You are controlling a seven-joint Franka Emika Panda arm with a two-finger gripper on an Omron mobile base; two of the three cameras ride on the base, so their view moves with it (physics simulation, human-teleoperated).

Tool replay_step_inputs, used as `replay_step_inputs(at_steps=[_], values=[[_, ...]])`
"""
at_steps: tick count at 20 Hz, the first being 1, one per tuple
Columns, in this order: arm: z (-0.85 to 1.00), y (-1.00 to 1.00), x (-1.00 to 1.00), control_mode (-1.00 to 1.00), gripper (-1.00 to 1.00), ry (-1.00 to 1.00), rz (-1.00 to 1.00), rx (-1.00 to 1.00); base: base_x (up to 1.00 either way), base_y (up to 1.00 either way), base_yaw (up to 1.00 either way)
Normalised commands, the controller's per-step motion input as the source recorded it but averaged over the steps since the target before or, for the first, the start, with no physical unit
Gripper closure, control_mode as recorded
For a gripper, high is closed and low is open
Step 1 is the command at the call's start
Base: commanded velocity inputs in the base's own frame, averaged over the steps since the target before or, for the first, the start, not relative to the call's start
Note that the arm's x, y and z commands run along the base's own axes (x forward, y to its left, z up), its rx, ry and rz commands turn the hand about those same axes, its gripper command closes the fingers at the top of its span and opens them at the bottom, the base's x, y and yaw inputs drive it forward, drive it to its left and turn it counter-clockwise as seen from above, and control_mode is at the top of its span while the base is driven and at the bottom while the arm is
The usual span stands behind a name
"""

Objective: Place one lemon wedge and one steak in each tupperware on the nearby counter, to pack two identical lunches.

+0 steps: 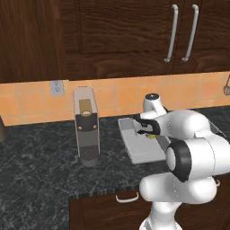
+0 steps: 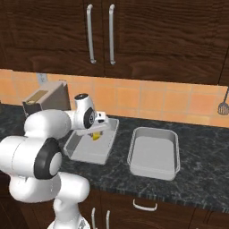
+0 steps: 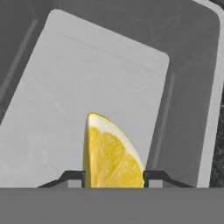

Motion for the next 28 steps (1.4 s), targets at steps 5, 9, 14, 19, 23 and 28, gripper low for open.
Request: replay_step_inputs(at_steps=[5, 9, 14, 19, 23, 28], values=[[-0.58, 0.0, 0.51, -1.0, 1.0, 0.14, 0.03, 0.0, 0.0, 0.0, 0.0], [-0.48, 0.0, 0.04, -1.0, 1.0, 0.03, 0.06, 0.01, 0.0, 0.0, 0.0], [-0.44, 0.0, -0.17, -1.0, -1.0, -0.03, 0.05, 0.01, 0.0, 0.0, 0.0], [-0.21, 0.0, -0.18, -1.0, -1.0, -0.09, 0.04, 0.01, 0.0, 0.0, 0.0], [0.08, 0.01, -0.35, -1.0, -1.0, -0.16, 0.06, 0.0, 0.0, 0.0, 0.0], [0.59, 0.18, -0.47, -1.0, -1.0, -0.18, 0.05, 0.0, 0.0, 0.0, 0.0]])
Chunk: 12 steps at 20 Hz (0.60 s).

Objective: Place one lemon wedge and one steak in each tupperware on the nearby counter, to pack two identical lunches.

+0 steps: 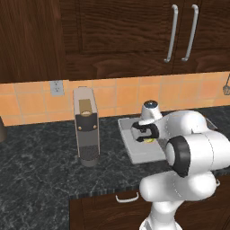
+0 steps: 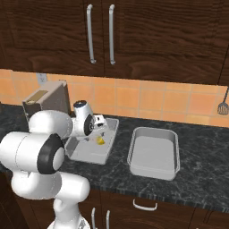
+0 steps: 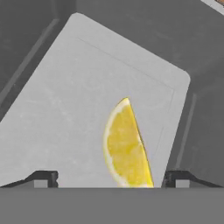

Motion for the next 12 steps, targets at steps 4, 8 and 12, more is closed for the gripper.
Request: replay_step_inputs(at_steps=[4, 8, 12], values=[[0.77, 0.22, -0.51, -1.0, -1.0, -0.12, 0.03, 0.0, 0.0, 0.0, 0.0], [0.97, 0.01, -0.6, -1.0, -1.0, -0.04, 0.0, 0.02, 0.0, 0.0, 0.0], [0.84, 0.0, -0.82, -1.0, -1.0, -0.04, 0.0, 0.06, 0.0, 0.0, 0.0]])
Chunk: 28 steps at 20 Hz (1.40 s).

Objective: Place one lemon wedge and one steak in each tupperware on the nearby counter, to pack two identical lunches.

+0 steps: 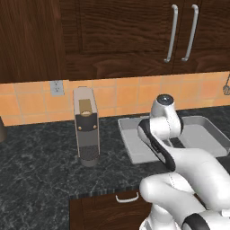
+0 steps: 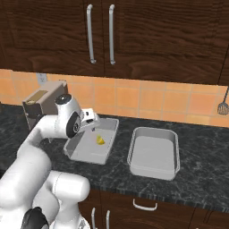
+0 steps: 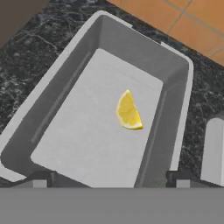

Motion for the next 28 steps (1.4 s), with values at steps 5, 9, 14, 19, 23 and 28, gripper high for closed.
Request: replay_step_inputs(at_steps=[5, 9, 14, 19, 23, 28], values=[[0.76, 0.0, -0.99, -1.0, -1.0, -0.07, 0.0, 0.06, 0.0, 0.0, 0.0], [0.67, 0.0, -0.95, -1.0, -1.0, -0.05, 0.0, 0.08, 0.0, 0.0, 0.0], [0.33, 0.18, -0.64, -1.0, -1.0, 0.01, 0.01, 0.01, 0.0, 0.0, 0.0], [-0.01, 0.02, -0.2, 1.0, -1.0, -0.03, 0.01, 0.01, -0.19, -0.05, -0.01], [0.0, 0.0, 0.0, 1.0, -1.0, 0.0, 0.0, 0.0, -0.83, -0.61, -0.31], [0.0, 0.0, 0.0, 1.0, -1.0, 0.0, 0.0, 0.0, -0.18, -0.77, -0.58]])
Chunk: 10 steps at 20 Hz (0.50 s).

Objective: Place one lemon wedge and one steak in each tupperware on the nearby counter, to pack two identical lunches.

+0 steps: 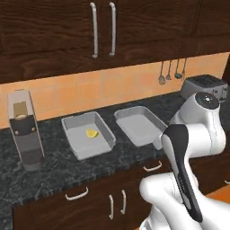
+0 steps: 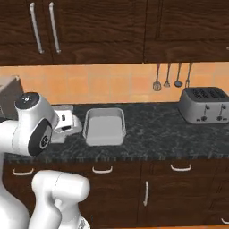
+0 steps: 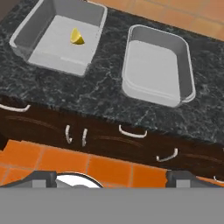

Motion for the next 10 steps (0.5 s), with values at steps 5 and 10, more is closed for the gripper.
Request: replay_step_inputs(at_steps=[5, 10], values=[[0.0, 0.0, 0.0, 1.0, -1.0, 0.0, 0.0, 0.0, 0.1, -1.0, -0.51], [0.0, 0.0, 0.0, 1.0, -1.0, 0.0, 0.0, 0.0, 0.2, -1.0, -0.54]])
